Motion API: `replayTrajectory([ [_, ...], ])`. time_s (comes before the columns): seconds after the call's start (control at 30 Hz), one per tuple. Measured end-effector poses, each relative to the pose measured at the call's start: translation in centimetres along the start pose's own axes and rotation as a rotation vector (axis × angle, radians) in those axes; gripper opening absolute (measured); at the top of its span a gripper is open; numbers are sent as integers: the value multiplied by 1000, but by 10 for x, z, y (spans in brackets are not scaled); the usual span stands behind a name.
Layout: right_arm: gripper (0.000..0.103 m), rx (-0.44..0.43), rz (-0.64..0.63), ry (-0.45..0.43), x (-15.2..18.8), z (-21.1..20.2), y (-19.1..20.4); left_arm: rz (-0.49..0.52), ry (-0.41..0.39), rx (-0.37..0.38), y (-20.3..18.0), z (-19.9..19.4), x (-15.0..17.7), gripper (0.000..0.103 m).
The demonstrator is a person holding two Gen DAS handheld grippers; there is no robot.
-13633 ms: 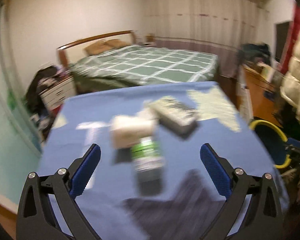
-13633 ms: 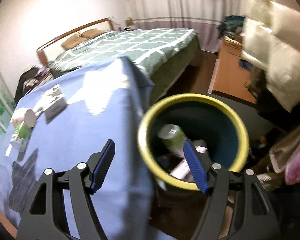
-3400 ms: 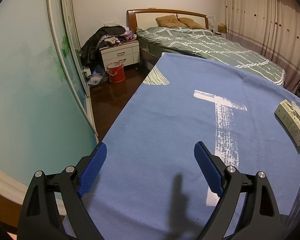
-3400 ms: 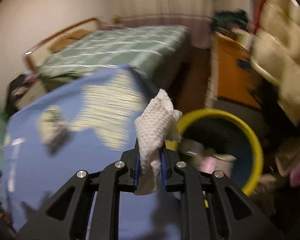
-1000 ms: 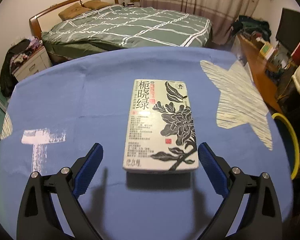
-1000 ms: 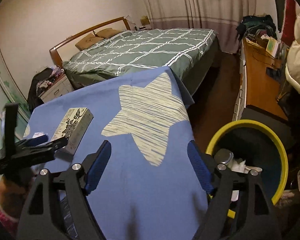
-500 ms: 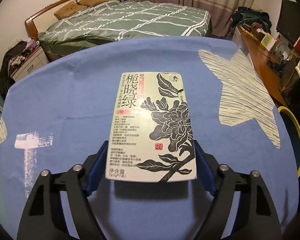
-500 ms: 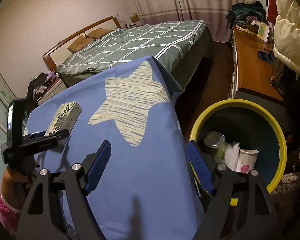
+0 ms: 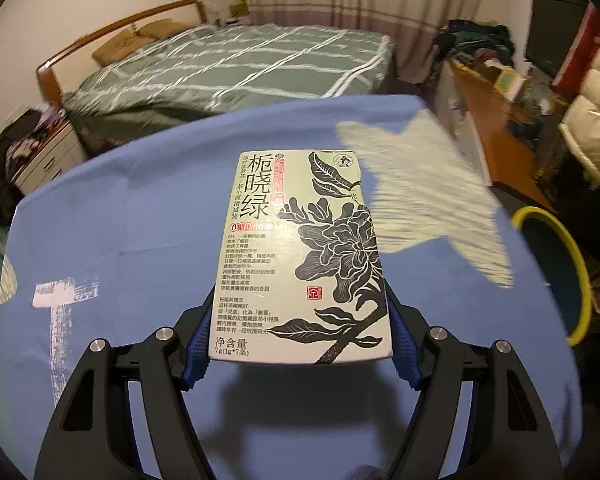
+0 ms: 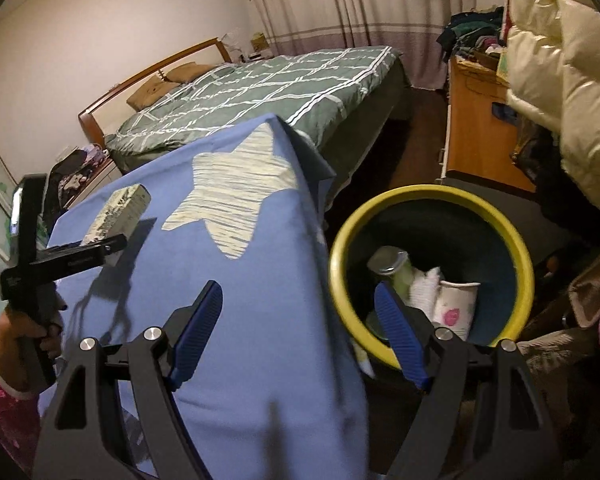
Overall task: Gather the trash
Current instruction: 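Carry the tissue box over the bin and open the left gripper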
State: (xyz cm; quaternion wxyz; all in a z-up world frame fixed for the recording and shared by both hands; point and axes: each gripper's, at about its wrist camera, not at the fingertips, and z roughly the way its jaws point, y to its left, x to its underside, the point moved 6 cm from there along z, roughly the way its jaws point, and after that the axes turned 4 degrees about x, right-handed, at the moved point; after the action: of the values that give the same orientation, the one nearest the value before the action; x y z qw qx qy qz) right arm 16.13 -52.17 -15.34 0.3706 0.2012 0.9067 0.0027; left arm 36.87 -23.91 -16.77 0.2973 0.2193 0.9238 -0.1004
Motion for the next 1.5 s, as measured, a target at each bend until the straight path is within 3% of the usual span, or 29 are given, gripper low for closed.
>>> replayTrajectory([
  [0.37,74,107,36,-17,23,-29,-60,144,-1,148,-122,-20,-5,71],
  [0.77,74,163,161,5,53,-41,-136,339,88,257,-282,13,4,72],
  [0.97,74,184,181,-7,60,-48,-155,387,140,271,-328,39,13,72],
  [1.1,74,192,186,-1,63,-48,-162,401,161,268,-345,49,17,73],
  [1.23,74,191,180,4,63,-49,-161,396,121,250,-344,39,15,89],
  [1.5,75,145,128,-1,64,-53,-131,286,-23,196,-268,-37,13,97],
])
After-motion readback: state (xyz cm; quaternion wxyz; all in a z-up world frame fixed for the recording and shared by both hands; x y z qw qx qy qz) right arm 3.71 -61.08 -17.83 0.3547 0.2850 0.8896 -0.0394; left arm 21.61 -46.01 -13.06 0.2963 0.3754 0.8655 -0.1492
